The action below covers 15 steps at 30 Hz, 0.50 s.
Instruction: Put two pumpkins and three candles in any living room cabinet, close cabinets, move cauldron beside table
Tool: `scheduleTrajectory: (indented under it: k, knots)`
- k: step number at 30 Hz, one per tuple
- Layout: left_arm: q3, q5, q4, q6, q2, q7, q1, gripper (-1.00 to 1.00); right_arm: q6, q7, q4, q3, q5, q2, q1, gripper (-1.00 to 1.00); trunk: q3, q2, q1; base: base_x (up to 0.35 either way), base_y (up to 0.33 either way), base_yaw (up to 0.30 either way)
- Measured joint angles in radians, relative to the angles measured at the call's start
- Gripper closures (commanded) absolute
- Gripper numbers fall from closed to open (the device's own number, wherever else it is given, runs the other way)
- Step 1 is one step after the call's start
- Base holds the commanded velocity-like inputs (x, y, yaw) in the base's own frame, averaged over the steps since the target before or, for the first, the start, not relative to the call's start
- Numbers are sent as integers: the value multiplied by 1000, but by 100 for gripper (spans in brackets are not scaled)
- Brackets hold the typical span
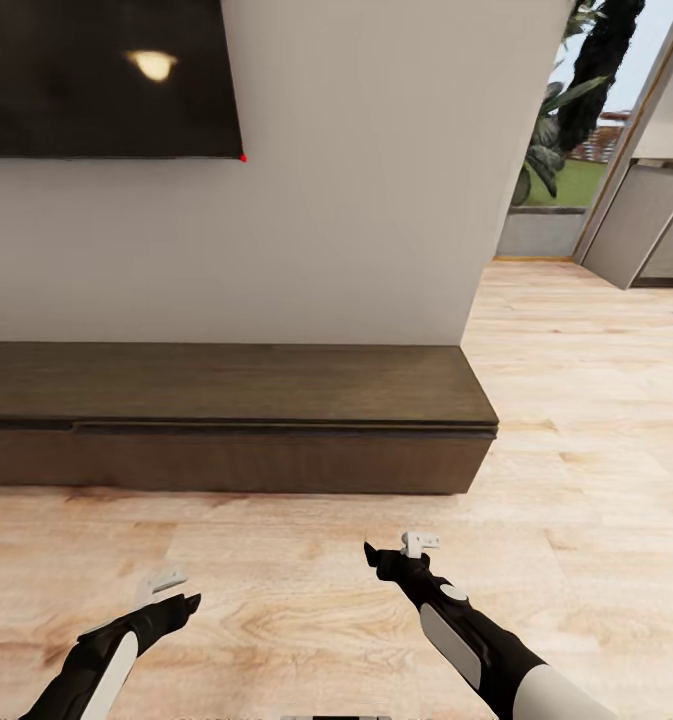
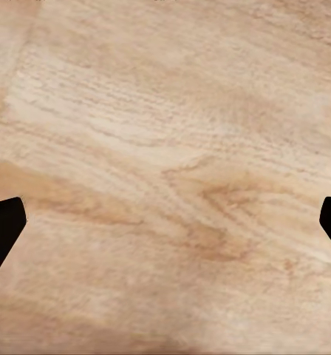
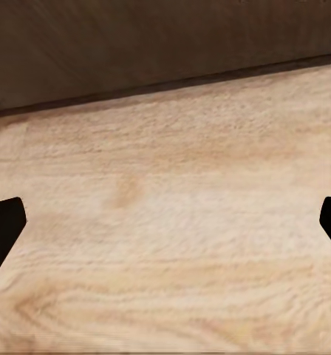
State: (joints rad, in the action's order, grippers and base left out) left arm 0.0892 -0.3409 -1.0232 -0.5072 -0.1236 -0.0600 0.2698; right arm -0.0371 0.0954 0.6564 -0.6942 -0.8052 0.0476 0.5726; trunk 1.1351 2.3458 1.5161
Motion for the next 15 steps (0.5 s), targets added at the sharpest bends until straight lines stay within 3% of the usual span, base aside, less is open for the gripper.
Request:
scheduleTrajectory:
  k: [8,15]
  knots:
    - [0,0,0,0,1,0,0,-100,-1,0,0,0,1,-1,0,-100,-25,-56,-31,-17,2,6]
    - [0,-1,0,0,0,0,0,-100,-2,4,0,0,2,-2,0,-100,-38,-84,-46,-1,0,214]
